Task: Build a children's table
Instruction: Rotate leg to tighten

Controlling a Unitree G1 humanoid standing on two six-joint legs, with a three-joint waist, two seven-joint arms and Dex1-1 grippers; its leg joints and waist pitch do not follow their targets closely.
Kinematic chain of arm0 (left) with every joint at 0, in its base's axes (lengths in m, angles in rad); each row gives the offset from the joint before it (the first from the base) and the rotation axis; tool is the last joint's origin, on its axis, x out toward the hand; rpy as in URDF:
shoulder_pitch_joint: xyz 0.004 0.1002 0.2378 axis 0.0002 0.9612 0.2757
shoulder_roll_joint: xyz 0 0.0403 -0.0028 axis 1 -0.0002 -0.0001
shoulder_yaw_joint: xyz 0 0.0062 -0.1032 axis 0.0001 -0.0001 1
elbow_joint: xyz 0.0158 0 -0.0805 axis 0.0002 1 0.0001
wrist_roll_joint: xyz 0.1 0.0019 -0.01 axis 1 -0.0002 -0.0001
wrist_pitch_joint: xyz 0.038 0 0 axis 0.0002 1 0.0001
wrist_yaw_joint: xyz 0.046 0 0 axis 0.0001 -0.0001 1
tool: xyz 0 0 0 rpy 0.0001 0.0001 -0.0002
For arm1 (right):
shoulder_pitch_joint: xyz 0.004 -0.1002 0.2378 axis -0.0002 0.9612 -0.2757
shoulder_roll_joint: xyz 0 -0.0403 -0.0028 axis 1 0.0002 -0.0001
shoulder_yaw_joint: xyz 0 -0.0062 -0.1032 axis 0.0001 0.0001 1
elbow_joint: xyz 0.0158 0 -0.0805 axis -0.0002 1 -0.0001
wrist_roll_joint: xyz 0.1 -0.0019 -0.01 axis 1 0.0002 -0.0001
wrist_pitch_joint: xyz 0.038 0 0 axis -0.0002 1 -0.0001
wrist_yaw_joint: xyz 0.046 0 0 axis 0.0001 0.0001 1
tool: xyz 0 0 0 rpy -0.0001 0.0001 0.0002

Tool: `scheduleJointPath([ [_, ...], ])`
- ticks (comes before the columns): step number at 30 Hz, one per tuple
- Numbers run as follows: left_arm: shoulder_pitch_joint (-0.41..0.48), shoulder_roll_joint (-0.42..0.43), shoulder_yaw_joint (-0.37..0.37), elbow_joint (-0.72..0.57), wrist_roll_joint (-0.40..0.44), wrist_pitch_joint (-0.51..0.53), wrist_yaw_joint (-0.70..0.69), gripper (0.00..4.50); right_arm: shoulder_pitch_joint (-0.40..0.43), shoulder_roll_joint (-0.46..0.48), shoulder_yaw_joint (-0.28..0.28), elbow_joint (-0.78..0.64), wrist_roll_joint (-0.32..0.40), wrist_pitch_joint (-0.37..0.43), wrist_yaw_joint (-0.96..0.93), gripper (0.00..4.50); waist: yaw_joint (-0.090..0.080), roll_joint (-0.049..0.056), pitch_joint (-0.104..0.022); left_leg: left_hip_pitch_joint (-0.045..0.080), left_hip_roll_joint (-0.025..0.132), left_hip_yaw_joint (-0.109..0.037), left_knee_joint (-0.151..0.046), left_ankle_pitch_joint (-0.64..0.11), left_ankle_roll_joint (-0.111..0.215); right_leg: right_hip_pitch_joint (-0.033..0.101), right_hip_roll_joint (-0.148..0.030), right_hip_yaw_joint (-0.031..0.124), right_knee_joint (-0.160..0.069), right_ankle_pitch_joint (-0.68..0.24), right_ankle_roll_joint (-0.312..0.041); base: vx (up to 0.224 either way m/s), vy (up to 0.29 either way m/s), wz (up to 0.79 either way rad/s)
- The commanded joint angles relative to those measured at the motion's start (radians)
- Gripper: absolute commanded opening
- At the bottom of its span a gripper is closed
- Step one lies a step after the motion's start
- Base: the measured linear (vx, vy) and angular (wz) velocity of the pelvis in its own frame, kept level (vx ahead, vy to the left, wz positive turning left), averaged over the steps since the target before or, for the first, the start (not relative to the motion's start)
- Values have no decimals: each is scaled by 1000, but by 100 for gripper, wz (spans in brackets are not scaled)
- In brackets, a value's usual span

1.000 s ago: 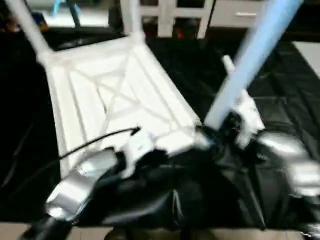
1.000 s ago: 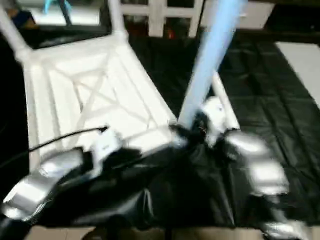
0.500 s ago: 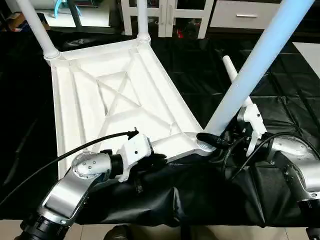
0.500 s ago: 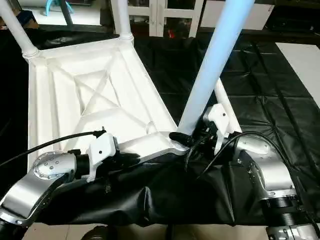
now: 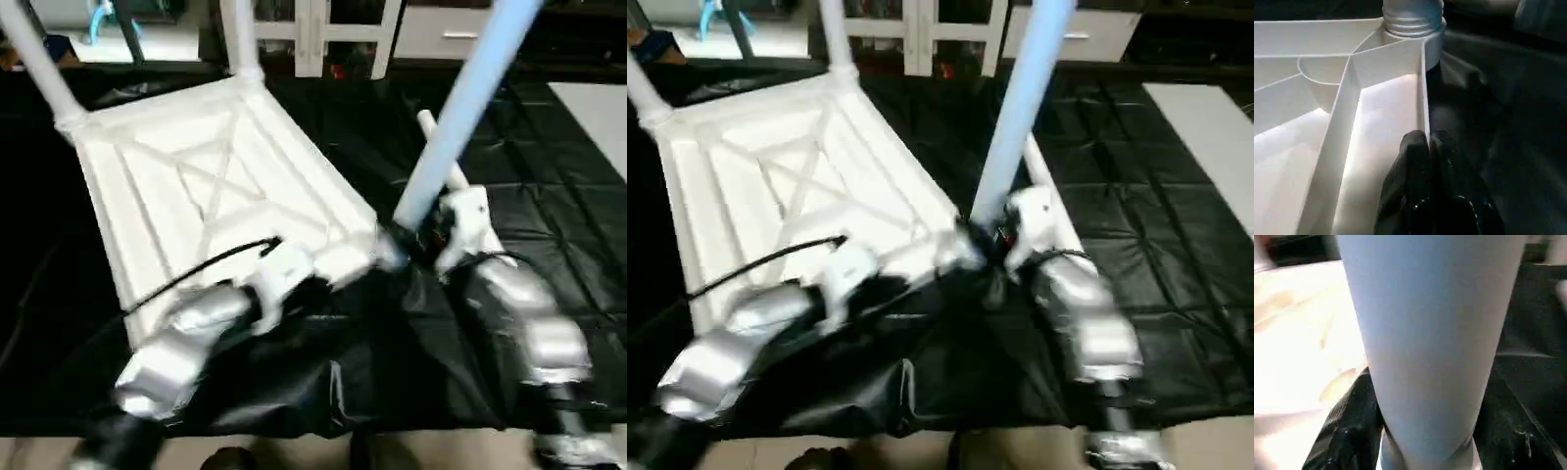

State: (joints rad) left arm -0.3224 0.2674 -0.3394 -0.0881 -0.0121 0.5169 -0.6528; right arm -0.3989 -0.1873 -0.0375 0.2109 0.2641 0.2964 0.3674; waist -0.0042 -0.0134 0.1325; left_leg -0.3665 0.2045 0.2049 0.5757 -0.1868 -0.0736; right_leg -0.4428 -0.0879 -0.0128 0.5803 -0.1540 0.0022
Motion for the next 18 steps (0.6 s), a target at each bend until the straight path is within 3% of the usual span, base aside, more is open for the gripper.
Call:
scheduleJointPath([
  [1, 10, -86, -81, 78, 17, 59, 73, 0, 11, 78, -76, 144, -5, 28, -218, 198, -2, 10, -40, 16, 10, -10, -82, -361, -25, 25, -19, 17, -86, -452, -121, 0, 0, 0],
  [3, -41, -204, -134, 140, 28, 53, 114, 0, -25, 189, -28, 235, -22, -10, -281, 198, -6, 8, -38, 24, 5, -17, -84, -437, -44, 16, -14, 10, -99, -512, -82, 0, 0, 0],
  [4, -42, -207, -138, 142, 29, 51, 113, 0, -27, 192, -24, 238, -24, -12, -280, 198, -5, 8, -38, 26, 3, -19, -84, -454, -44, 16, -14, 8, -102, -527, -70, 0, 0, 0],
  [6, -46, -207, -151, 138, 36, 46, 97, 0, -41, 199, 15, 245, -53, -28, -240, 198, -8, 7, -41, 16, 3, -29, -91, -474, -33, 25, -15, 4, -103, -513, -45, 0, 0, 0],
  [8, -33, -150, -137, 117, 38, 39, 58, 0, -41, 131, 69, 200, -79, -46, -104, 198, -7, 4, -46, 12, 4, -31, -93, -463, -24, 31, -15, 3, -100, -476, -46, 0, 0, 0],
  [11, -16, -56, -111, 103, 55, 4, 9, 0, -35, 25, 82, 142, -90, -87, 28, 266, -6, 2, -49, 3, 6, -28, -94, -406, -1, 39, -15, 8, -92, -378, -68, 0, 0, 0],
  [12, -10, -27, -103, 98, 61, 0, -9, 0, -34, -8, 80, 127, -88, -98, 67, 268, -5, 0, -52, 2, 8, -23, -90, -373, 14, 42, -17, 10, -87, -326, -101, 0, 0, 0],
  [15, 17, 105, -65, 58, 67, -25, -84, 0, -23, -161, 51, 29, -15, -81, 277, 299, 0, -1, -52, 4, 12, -18, -87, -331, 45, 46, -16, 12, -81, -281, -143, 0, 0, 0],
  [18, 34, 187, -44, 31, 64, -38, -133, 0, -3, -266, 34, -44, 44, -50, 427, 317, 11, 4, -54, 9, 13, -5, -76, -204, 93, 47, -19, 17, -68, -162, -212, 17, -9, 1],
])
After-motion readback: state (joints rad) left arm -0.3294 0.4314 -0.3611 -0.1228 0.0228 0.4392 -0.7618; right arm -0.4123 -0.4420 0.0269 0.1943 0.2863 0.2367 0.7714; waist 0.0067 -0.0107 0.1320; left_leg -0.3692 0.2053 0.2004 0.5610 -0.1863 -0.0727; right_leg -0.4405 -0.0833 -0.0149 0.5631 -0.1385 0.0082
